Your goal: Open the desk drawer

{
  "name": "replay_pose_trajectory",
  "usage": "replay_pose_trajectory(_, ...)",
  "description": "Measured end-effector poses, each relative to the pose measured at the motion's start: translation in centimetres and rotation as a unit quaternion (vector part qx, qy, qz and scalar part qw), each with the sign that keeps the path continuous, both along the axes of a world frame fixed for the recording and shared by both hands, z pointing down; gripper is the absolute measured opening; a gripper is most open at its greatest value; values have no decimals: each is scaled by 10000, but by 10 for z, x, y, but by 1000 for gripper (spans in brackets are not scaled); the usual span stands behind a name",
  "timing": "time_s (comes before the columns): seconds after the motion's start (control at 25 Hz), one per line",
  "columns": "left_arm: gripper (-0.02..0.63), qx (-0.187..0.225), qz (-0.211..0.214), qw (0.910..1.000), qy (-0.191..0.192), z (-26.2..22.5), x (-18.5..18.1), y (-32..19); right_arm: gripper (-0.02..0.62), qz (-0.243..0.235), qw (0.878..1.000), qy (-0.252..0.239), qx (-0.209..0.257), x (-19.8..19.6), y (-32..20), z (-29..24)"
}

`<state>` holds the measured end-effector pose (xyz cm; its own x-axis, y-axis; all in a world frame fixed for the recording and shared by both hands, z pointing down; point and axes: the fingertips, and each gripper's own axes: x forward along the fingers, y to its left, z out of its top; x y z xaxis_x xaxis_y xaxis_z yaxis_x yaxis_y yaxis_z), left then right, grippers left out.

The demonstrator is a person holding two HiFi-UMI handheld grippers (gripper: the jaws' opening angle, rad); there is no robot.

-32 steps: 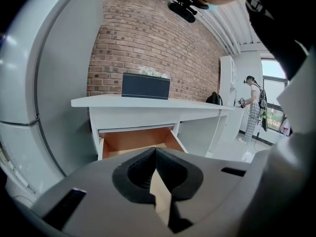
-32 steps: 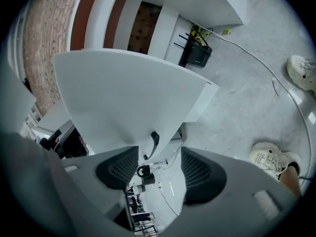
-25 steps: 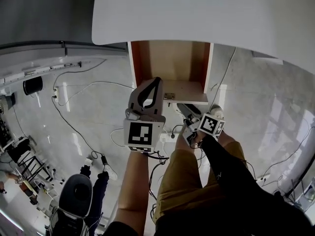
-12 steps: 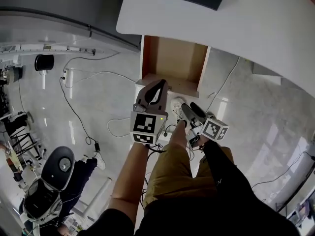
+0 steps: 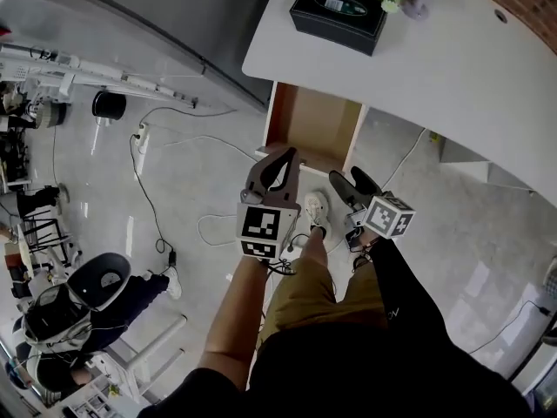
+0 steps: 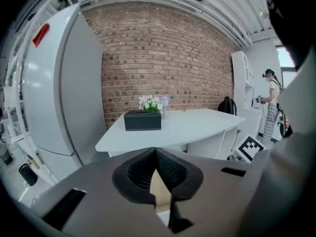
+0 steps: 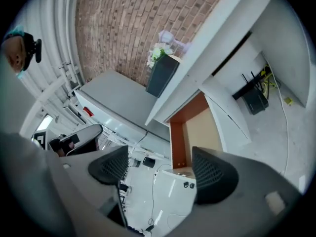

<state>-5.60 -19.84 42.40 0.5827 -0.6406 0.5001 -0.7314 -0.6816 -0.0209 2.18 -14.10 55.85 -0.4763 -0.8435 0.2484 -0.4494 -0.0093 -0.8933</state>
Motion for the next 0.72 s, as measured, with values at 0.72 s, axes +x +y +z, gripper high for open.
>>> replay_pose_trajectory(0.72, 9, 993, -685, 9921, 347, -174, 1, 75, 541, -1755, 8906, 3267, 2634, 10, 34, -245)
